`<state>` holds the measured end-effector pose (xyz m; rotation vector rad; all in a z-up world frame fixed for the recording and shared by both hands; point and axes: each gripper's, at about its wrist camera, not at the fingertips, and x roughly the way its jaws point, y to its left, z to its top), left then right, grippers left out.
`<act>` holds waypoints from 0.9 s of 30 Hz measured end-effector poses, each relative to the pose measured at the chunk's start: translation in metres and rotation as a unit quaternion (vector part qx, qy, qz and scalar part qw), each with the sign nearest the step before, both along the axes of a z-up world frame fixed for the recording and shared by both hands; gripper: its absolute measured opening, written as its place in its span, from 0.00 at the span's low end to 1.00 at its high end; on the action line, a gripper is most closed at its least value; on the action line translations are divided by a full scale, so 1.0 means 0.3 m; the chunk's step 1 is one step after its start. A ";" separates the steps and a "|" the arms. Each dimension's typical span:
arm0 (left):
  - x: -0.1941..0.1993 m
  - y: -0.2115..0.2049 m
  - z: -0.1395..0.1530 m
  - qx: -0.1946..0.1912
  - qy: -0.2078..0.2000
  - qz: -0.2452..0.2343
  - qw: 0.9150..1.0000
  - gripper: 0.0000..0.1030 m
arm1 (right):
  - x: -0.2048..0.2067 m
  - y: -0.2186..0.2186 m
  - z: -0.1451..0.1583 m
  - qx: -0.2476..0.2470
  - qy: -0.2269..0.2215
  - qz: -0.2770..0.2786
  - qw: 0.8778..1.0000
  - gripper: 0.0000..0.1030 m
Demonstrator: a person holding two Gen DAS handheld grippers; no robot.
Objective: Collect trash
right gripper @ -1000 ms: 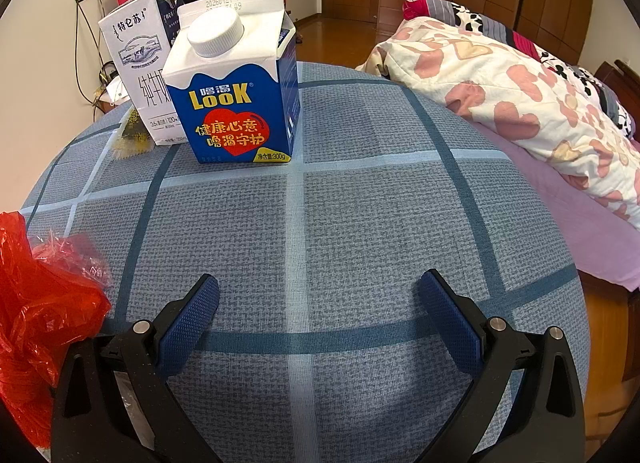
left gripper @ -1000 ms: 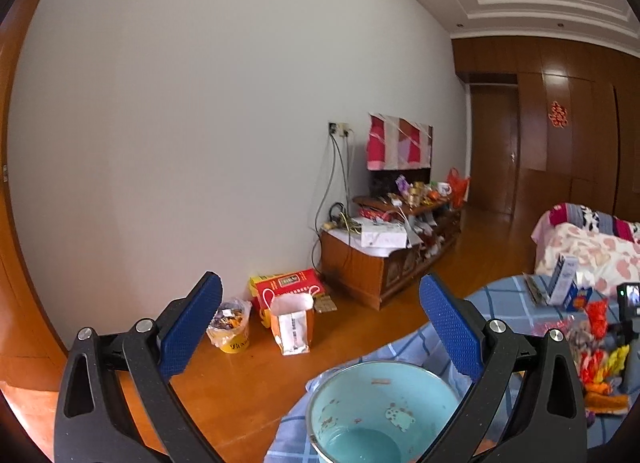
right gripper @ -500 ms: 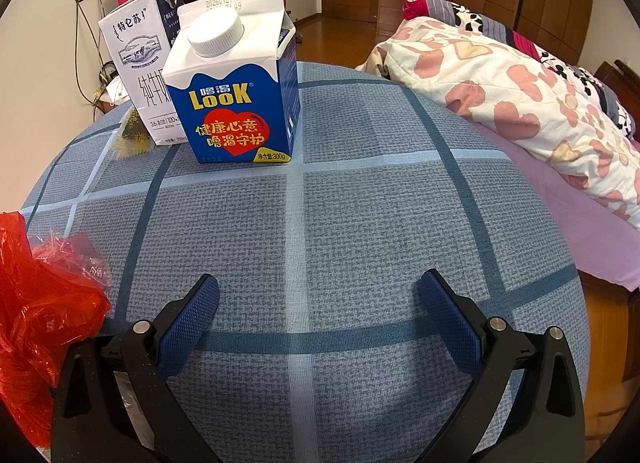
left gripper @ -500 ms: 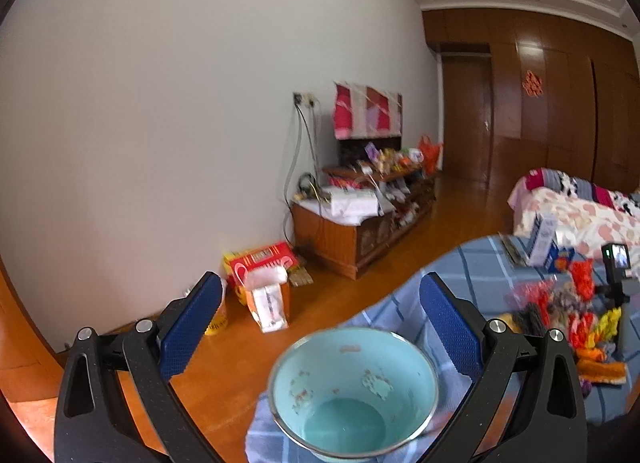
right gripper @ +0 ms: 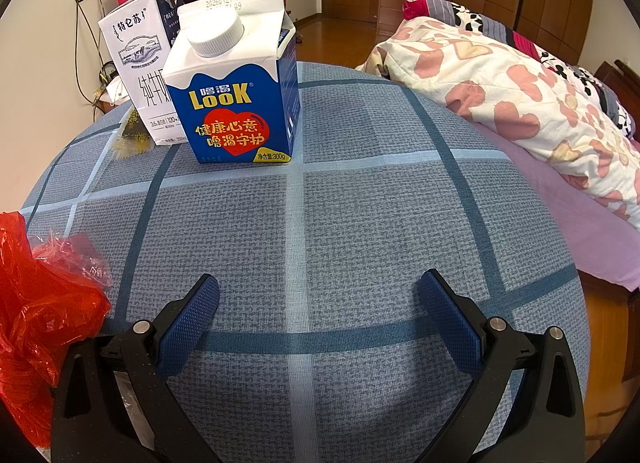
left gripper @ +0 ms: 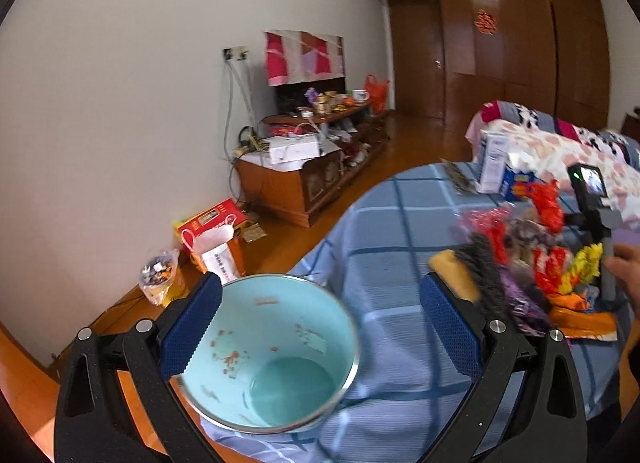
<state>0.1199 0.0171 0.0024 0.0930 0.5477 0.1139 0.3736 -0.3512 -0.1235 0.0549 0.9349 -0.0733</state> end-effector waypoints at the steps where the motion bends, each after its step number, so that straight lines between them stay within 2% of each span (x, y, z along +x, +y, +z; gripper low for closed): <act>1: -0.001 -0.015 0.004 0.001 -0.001 -0.003 1.000 0.94 | 0.000 0.001 0.000 0.000 0.000 0.000 1.000 0.96; 5: -0.009 -0.068 0.011 0.010 -0.001 -0.016 1.000 0.94 | 0.000 0.000 0.000 0.000 0.000 0.000 1.000 0.96; 7: -0.015 -0.078 0.013 0.013 -0.002 -0.020 1.000 0.94 | 0.000 -0.007 0.004 0.003 0.009 0.020 1.000 0.95; 9: -0.021 -0.081 0.016 0.014 -0.003 -0.022 1.000 0.94 | -0.030 -0.033 0.024 0.007 0.001 0.008 1.000 0.95; 13: -0.027 -0.078 0.016 0.009 -0.004 -0.027 1.000 0.94 | -0.140 -0.053 0.111 -0.055 -0.047 -0.014 0.997 0.95; 14: -0.034 -0.077 0.019 0.008 -0.009 -0.027 1.000 0.94 | -0.196 -0.057 0.152 -0.077 -0.064 -0.025 0.995 0.95; 16: -0.048 -0.074 0.022 0.005 -0.017 -0.028 0.999 0.94 | -0.276 -0.054 0.204 -0.080 -0.091 -0.029 0.992 0.95; 19: -0.070 -0.074 0.032 -0.002 -0.027 -0.031 0.999 0.94 | -0.471 -0.021 0.308 -0.054 -0.149 -0.020 0.987 0.95; 20: -0.078 -0.075 0.037 -0.003 -0.030 -0.033 0.999 0.94 | -0.571 0.005 0.346 -0.023 -0.174 -0.012 0.984 0.95; 22: -0.096 -0.077 0.044 -0.005 -0.036 -0.035 0.999 0.94 | -0.661 0.039 0.387 0.013 -0.193 0.009 0.981 0.95; 27: -0.123 -0.086 0.054 -0.006 -0.042 -0.041 0.998 0.94 | -0.858 0.184 0.481 0.011 -0.238 0.046 0.970 0.95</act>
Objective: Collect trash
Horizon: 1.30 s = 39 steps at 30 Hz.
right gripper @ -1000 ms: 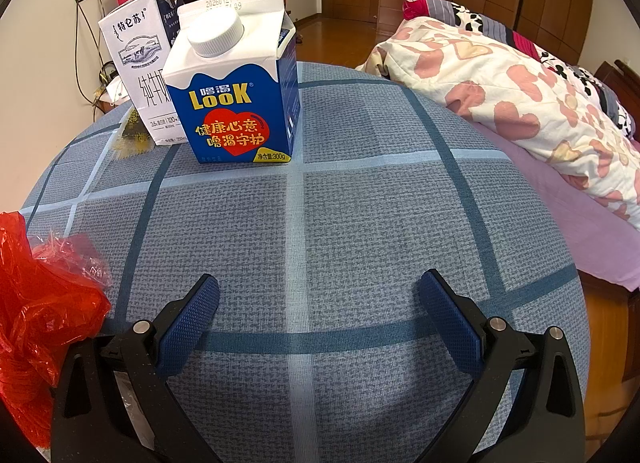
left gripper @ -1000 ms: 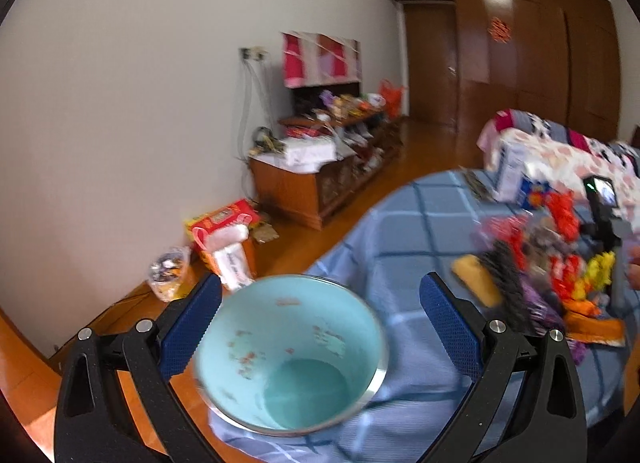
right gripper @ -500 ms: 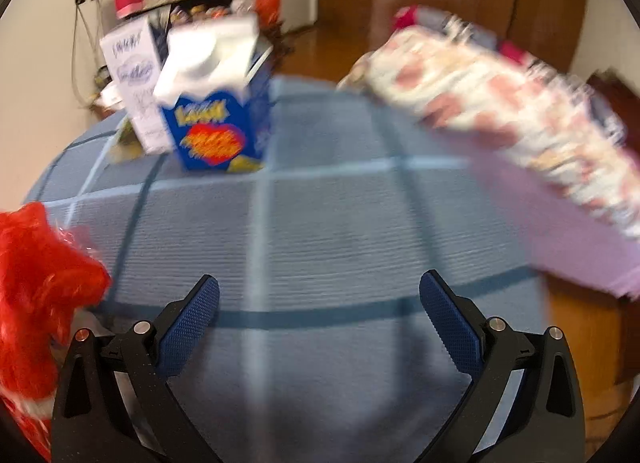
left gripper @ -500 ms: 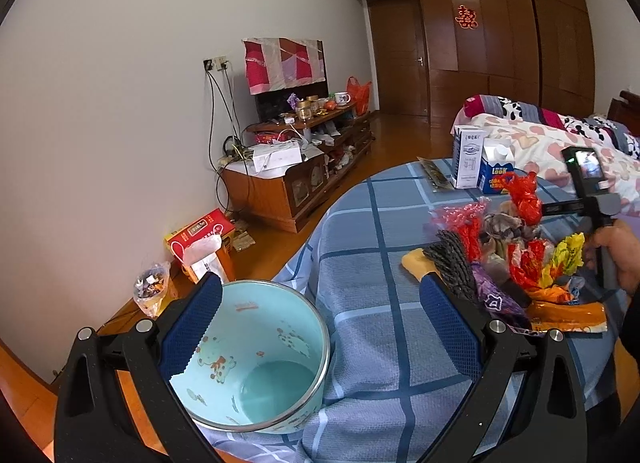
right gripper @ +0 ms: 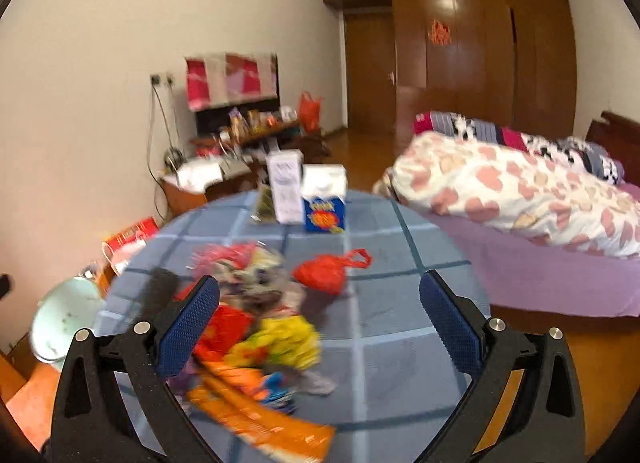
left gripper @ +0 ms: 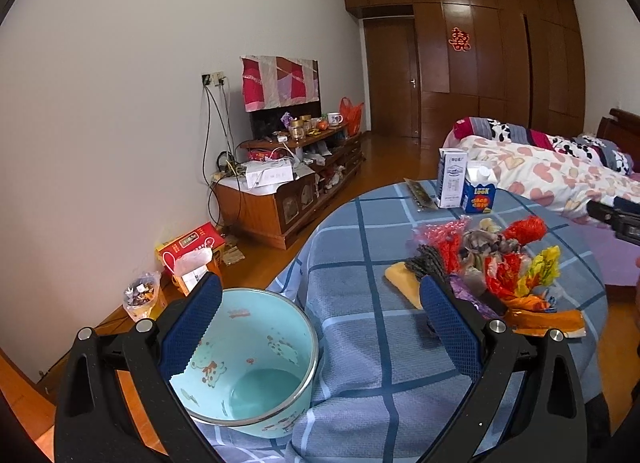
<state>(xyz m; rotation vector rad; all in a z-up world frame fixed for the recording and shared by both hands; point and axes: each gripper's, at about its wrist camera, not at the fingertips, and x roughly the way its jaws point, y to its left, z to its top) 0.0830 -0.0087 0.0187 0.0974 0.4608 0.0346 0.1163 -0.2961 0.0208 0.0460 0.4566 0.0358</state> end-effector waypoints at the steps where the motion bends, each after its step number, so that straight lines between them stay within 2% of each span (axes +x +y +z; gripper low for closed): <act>1: -0.007 -0.003 0.001 0.001 -0.002 0.002 1.000 0.94 | -0.023 0.019 0.008 0.001 -0.009 0.003 1.000 0.95; 5: -0.024 -0.010 -0.001 0.009 -0.003 0.004 1.000 0.94 | -0.096 0.107 0.040 -0.004 -0.032 0.024 0.999 0.95; 11: -0.031 0.005 0.011 0.008 -0.006 0.015 1.000 0.94 | -0.145 0.165 0.085 -0.011 -0.043 0.043 0.998 0.95; 39: -0.042 0.044 0.050 -0.002 -0.018 0.028 0.999 0.94 | -0.162 0.205 0.066 -0.002 -0.033 0.069 0.997 0.95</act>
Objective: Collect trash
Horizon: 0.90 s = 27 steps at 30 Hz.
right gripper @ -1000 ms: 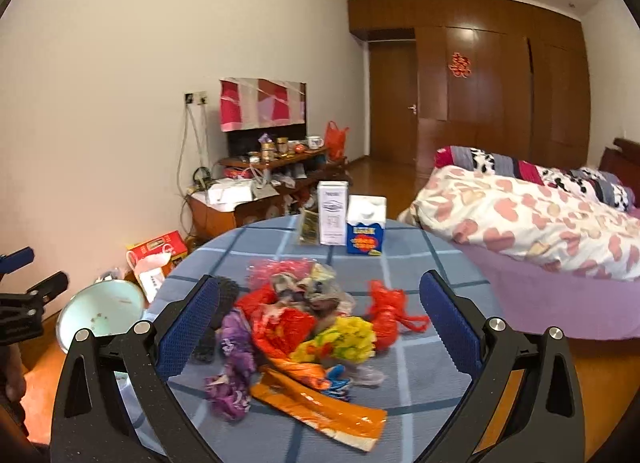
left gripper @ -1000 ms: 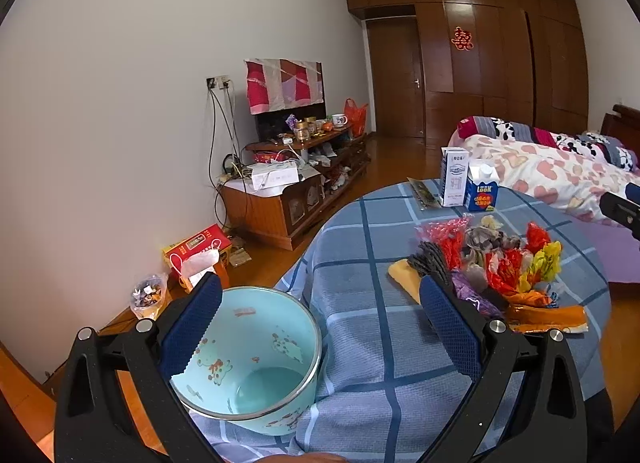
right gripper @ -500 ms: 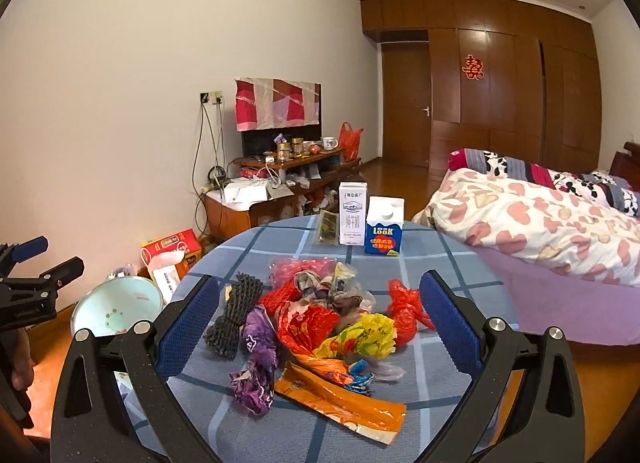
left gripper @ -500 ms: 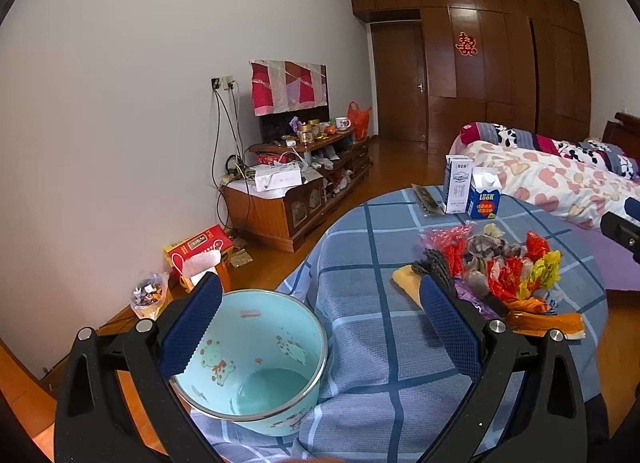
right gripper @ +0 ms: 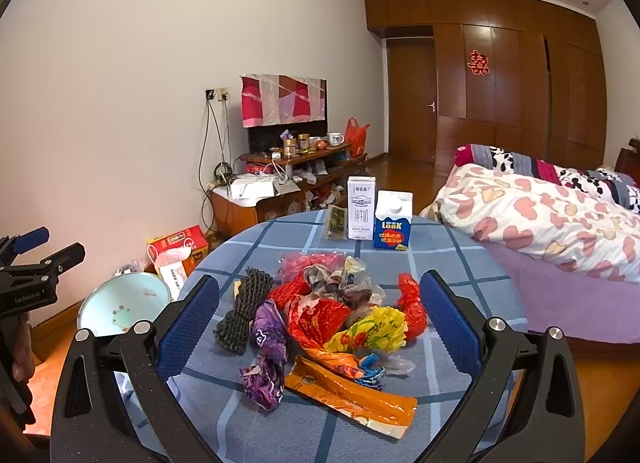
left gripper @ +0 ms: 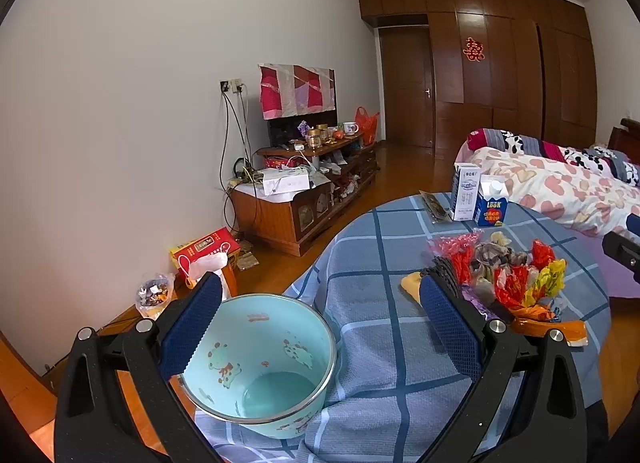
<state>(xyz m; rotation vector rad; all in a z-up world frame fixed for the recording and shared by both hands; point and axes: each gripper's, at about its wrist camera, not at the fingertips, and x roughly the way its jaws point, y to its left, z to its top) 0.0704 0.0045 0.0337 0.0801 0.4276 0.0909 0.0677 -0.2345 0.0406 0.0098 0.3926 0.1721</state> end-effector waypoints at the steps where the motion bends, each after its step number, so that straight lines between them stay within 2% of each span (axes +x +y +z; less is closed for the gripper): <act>1: 0.001 -0.001 0.000 0.001 0.000 0.000 1.000 0.94 | -0.001 0.000 0.000 0.000 0.000 0.000 1.000 0.95; 27: 0.007 0.006 -0.007 0.002 0.003 0.006 1.000 0.94 | -0.013 0.028 -0.002 -0.004 0.004 0.006 1.000 0.95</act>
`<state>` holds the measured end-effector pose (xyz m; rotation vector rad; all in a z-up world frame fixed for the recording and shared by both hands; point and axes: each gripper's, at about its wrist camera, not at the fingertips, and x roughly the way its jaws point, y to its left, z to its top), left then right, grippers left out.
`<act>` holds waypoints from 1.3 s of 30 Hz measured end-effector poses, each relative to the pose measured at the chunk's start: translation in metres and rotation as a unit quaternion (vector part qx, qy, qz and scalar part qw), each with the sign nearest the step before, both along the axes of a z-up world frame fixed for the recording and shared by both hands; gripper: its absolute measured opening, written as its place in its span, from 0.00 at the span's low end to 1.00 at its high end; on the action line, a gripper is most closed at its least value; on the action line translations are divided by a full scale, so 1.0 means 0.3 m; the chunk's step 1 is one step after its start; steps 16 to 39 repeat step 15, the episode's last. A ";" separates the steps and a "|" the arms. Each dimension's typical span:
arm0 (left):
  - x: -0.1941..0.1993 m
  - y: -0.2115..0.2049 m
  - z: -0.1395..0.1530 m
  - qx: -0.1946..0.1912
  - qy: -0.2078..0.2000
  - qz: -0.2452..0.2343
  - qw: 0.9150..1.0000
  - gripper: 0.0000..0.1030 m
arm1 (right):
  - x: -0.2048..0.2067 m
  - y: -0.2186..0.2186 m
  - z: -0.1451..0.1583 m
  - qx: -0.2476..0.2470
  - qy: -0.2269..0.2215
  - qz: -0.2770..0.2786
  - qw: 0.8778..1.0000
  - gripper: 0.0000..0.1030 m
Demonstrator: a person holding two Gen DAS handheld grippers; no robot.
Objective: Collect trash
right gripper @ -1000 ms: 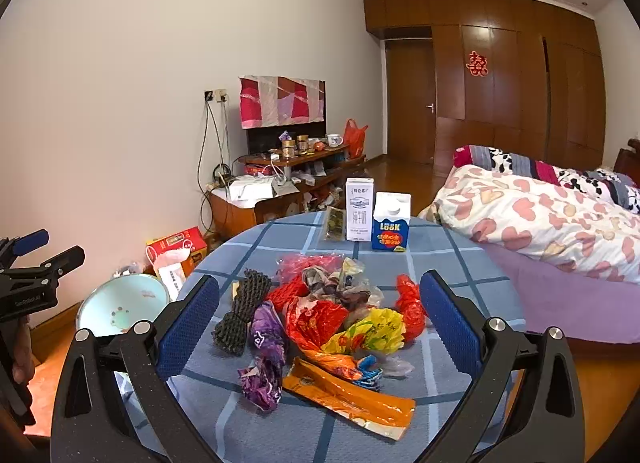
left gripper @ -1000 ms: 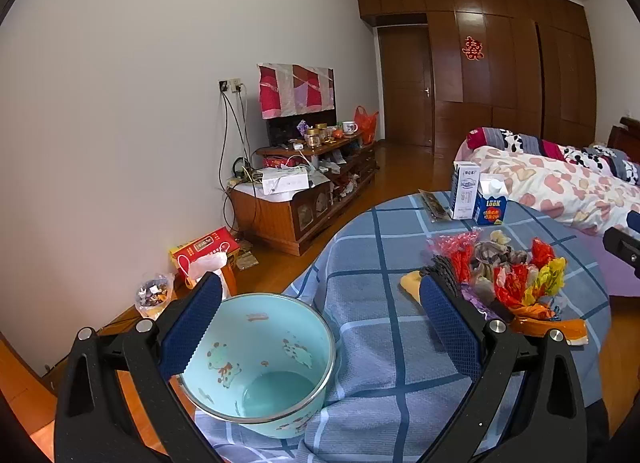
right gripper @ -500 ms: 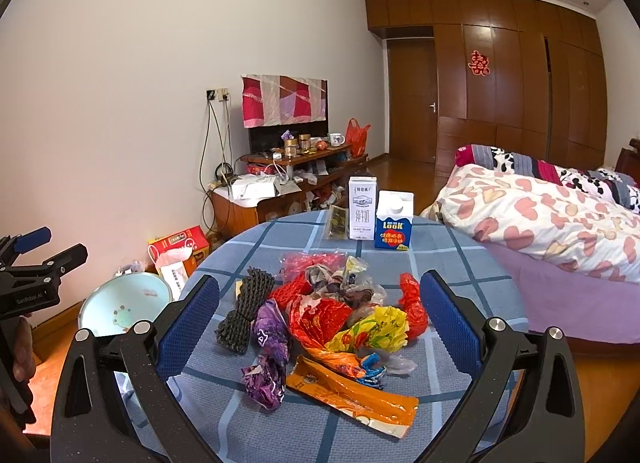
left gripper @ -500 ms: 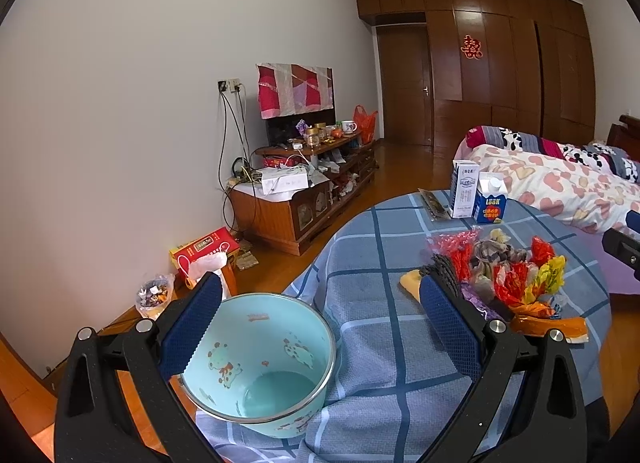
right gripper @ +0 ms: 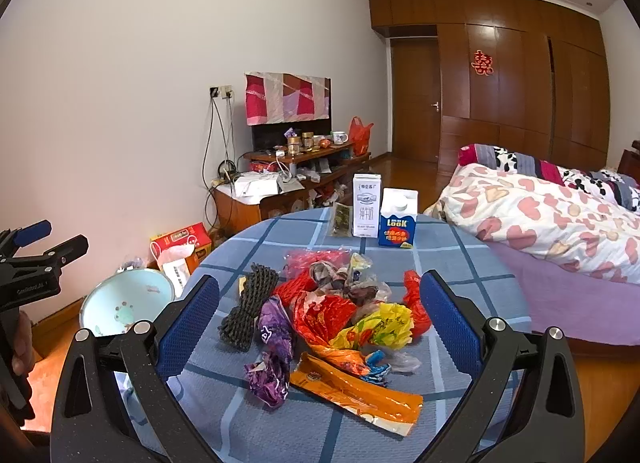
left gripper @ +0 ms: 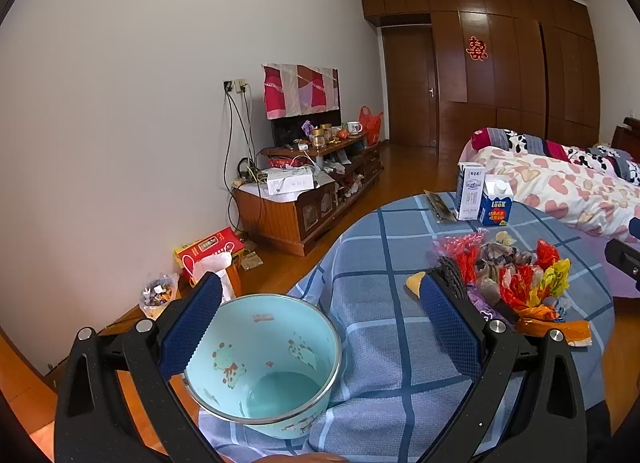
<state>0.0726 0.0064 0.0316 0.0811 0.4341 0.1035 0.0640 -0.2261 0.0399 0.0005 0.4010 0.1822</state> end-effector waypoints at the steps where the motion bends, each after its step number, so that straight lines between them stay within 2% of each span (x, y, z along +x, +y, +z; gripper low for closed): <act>1: 0.001 0.002 0.000 -0.001 0.001 -0.001 1.000 0.94 | 0.001 0.003 -0.002 0.000 0.001 0.001 1.000 0.95; 39: 0.002 -0.002 -0.004 -0.004 0.006 -0.012 1.000 0.94 | 0.003 0.019 -0.011 -0.002 0.004 0.007 1.000 0.95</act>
